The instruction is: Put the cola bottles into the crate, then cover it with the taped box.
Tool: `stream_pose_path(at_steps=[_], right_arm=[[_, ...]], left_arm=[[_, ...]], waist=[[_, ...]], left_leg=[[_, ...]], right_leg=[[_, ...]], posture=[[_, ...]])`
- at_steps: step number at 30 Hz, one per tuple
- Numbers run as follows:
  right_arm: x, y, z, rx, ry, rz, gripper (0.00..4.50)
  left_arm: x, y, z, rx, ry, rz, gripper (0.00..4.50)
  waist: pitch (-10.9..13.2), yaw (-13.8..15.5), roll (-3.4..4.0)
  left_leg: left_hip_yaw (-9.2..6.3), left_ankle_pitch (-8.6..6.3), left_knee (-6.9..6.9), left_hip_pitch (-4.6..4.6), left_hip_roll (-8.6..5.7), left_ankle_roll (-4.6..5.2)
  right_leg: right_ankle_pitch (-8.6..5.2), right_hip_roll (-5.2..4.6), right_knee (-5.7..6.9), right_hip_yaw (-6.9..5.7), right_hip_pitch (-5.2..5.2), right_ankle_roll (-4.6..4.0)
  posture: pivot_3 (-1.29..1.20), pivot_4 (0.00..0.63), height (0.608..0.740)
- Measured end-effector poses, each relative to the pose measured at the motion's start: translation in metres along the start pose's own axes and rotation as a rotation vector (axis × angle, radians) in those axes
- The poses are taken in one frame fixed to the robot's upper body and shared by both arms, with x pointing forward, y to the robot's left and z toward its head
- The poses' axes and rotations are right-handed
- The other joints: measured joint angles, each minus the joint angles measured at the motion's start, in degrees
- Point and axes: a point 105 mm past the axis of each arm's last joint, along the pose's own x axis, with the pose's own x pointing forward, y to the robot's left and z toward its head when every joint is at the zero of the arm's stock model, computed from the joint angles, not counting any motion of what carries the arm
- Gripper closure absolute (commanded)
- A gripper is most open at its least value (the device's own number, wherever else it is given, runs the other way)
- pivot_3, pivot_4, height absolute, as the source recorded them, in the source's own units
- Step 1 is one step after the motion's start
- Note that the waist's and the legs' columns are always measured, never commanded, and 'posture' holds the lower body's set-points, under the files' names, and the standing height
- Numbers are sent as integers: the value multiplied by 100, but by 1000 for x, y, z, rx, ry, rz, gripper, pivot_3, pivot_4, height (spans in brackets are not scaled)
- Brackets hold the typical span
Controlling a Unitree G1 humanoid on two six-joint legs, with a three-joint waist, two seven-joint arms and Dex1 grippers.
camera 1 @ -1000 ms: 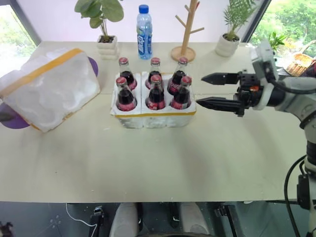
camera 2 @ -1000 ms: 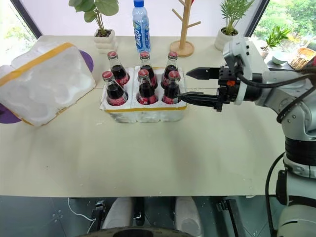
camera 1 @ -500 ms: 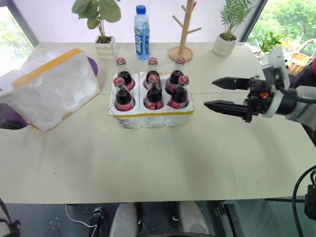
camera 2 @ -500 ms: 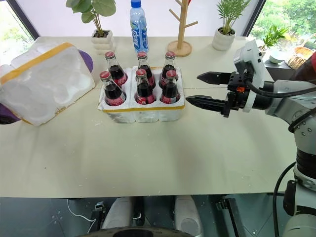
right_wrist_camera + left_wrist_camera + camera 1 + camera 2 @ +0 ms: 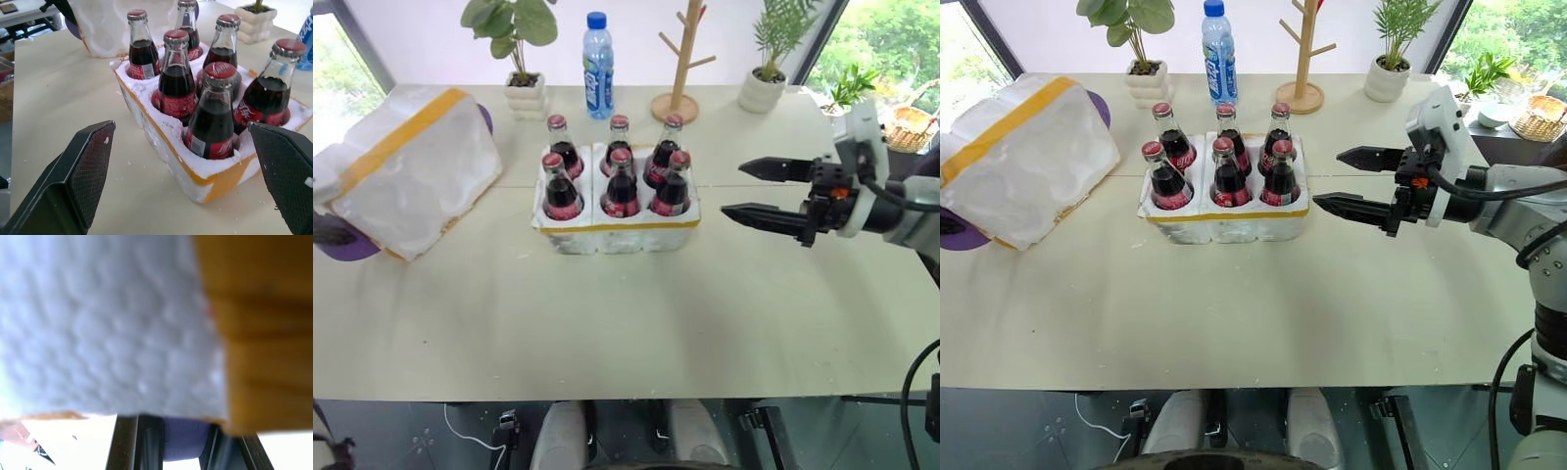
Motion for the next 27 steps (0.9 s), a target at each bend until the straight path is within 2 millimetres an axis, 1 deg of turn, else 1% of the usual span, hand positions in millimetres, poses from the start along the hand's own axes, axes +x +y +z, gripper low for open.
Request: stream_pose_path(at_steps=[1, 3, 6, 8, 10, 12, 13, 14, 16, 18, 21, 24, 27], right_arm=[[-1, -1, -2, 9, 6, -3, 0], [-3, -5, -6, 4, 20, -31, 0], [-7, -11, -10, 11, 23, -69, 0], [-13, -13, -11, 18, 13, -94, 0], [-18, -16, -13, 29, 9, -123, 0], [-22, -18, -16, 41, 11, -145, 0], [-22, -19, -18, 47, 14, -152, 0], [-23, -20, -19, 51, 16, -159, 0], [-26, -21, -21, 58, 15, -178, 0], [-29, -24, -24, 71, 16, -201, 0], [-34, -30, -29, 91, 27, -233, 0], [-38, -32, -33, 106, 31, -249, 0], [-42, -34, -34, 111, 25, -267, 0]], left_arm=[[1, 1, 1, 4, -11, 17, 4220], [8, 10, 11, 42, -53, 122, 4220], [13, 26, 35, 116, -134, 303, 4220], [9, 35, 63, 161, -230, 413, 4220], [-5, 43, 99, 220, -364, 524, 4220], [-20, 46, 130, 261, -479, 598, 4220], [-27, 45, 143, 289, -527, 624, 4220], [-31, 44, 152, 317, -555, 641, 4220], [-35, 35, 172, 394, -615, 669, 4220], [-39, 20, 193, 504, -676, 690, 4220], [-44, -14, 223, 651, -753, 696, 4220], [-45, -47, 234, 767, -752, 700, 4220], [-46, -68, 240, 864, -725, 730, 4220]], waist=[[-1, 4, -1], [0, 28, -3], [4, 51, -12], [8, 91, -22], [6, 118, -28], [6, 124, -28], [5, 116, -27], [5, 113, -27], [5, 98, -27], [5, 101, -27], [5, 108, -26], [5, 96, -25], [5, 99, -25]], left_leg=[[-1, 0, 1, 0, 0, 0], [-6, 0, 8, -2, 3, 0], [-7, -1, 25, -10, 3, 1], [-8, -4, 39, -18, 2, 6], [-6, -11, 57, -26, 3, 19], [-4, -14, 60, -30, 0, 24], [0, -15, 62, -30, -2, 26], [2, -15, 62, -29, -3, 26], [2, -15, 63, -29, -2, 26], [0, -15, 63, -28, 0, 25], [0, -14, 63, -28, 0, 24], [2, -14, 63, -27, -1, 24], [0, -13, 63, -23, -1, 22]], right_leg=[[0, 0, 0, 0, 1, 0], [0, -1, 5, -2, 2, 0], [2, 0, 12, -3, 1, 4], [5, 1, 11, -5, 1, 8], [7, 1, 10, -6, 2, 12], [13, -3, 2, -5, 4, 22], [15, -4, 1, -1, 5, 25], [15, -4, 0, 0, 5, 27], [16, -1, 1, 1, 4, 27], [16, 1, 4, 2, 4, 26], [16, 2, 2, 6, 5, 26], [16, 5, 1, 12, 4, 26], [16, 9, 6, 13, 6, 26]], posture=[[0, 150, 740], [0, 150, 740], [0, 150, 740], [0, 150, 740], [0, 150, 740], [0, 150, 740], [0, 150, 740], [0, 150, 740], [0, 150, 740], [0, 150, 740], [0, 150, 740], [0, 150, 740], [0, 150, 740]])
